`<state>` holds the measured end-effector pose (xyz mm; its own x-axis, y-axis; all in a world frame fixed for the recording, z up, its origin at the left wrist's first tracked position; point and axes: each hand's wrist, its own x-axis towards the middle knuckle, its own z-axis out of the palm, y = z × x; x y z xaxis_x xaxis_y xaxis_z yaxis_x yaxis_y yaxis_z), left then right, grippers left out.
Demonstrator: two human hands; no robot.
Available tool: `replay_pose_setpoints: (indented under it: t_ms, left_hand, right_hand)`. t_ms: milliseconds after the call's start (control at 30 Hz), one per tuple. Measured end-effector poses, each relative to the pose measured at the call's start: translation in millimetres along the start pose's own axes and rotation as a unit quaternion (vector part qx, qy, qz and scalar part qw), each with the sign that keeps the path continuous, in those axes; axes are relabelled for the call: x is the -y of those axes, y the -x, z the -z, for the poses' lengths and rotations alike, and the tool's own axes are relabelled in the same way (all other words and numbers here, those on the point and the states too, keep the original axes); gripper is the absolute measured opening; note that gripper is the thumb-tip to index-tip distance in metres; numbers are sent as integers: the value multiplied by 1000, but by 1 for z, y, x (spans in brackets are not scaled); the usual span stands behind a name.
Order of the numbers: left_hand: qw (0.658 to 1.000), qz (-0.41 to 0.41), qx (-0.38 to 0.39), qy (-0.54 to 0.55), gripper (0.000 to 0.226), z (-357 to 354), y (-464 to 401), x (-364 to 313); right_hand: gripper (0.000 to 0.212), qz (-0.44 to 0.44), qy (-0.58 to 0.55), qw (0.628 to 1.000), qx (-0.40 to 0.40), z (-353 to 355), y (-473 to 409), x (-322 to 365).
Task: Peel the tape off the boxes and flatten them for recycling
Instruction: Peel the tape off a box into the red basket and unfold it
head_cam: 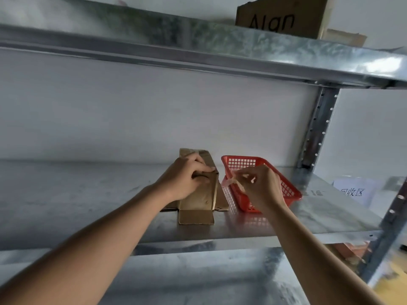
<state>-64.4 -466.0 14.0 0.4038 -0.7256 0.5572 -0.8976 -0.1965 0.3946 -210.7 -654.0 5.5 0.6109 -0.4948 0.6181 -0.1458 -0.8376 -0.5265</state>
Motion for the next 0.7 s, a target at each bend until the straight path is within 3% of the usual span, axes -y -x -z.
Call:
replay_pose_setpoints:
  t_ms: [100,300,433,500,567,700]
  left_hand:
    - [1000,11,-9,-7,36,-4,-2,-6]
    - [999,29,3,-24,38,-8,-10,-12]
    - [999,38,17,-29,39,-10,-18,-14]
    - [999,40,17,-32,38,-11,-21,-13]
    - [998,42,18,-33,38,-13,-23,-13]
    - [998,38,24,-41,38,-15,-27,-11]
  right_hand:
    - [15,-35,22,998,55,2,-3,-13]
    - [49,-48,74,992,87,6,-16,-31]
    - [29,-18,120,983,139,8,-23,-34]
    - [41,-2,162,974,155,8,-25,-34]
    - [43,13,184,972,144,11,-25,-35]
    - [17,24,176,978,109,17,-30,-36]
